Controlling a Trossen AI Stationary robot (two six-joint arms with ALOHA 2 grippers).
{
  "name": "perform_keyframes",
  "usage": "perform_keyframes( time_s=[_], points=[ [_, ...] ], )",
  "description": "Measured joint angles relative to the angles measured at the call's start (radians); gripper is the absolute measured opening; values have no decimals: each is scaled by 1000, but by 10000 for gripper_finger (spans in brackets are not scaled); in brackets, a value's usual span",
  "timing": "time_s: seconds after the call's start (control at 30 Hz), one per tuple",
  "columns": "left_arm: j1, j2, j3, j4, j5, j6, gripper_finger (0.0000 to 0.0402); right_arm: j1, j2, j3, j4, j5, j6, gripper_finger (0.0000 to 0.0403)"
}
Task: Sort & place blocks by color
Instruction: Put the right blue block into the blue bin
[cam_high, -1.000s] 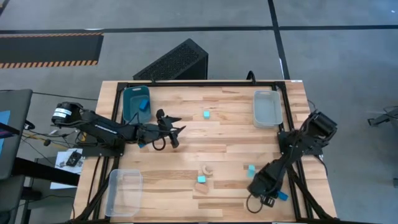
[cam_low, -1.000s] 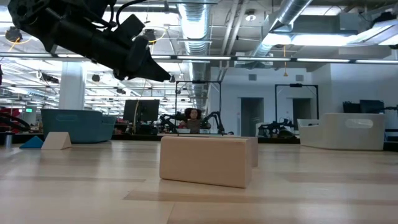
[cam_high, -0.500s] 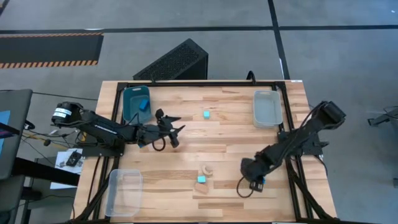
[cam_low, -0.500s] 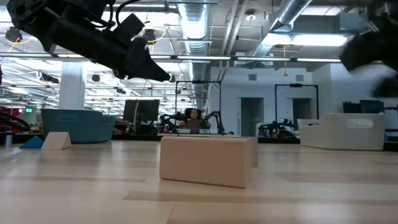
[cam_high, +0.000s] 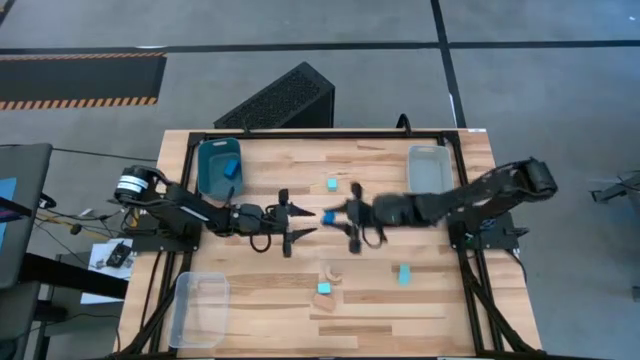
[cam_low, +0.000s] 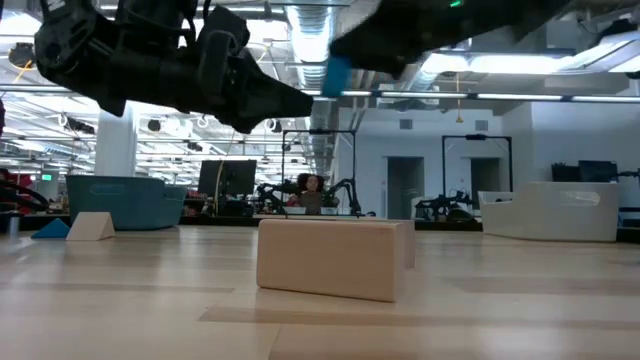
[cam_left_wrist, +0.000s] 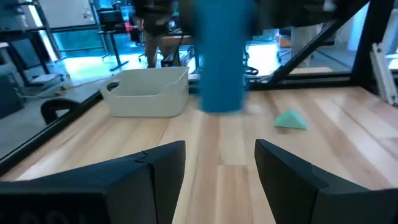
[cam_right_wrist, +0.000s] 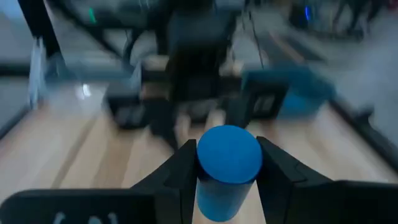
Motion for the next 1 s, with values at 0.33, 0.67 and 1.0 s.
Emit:
perform_keyframes(
  time_s=[0.33, 0.67, 1.0],
  points=[
    [-9, -41, -12, -43, -337, 103, 220, -329, 193, 0, 409, -492, 99, 137],
    [68, -43, 5, -6, -375, 60, 231, -397, 254, 16, 488, -621, 100, 140],
    [80, -43, 41, -10, -324, 118, 231, -396, 254, 16, 487, -626, 52, 141]
  ],
)
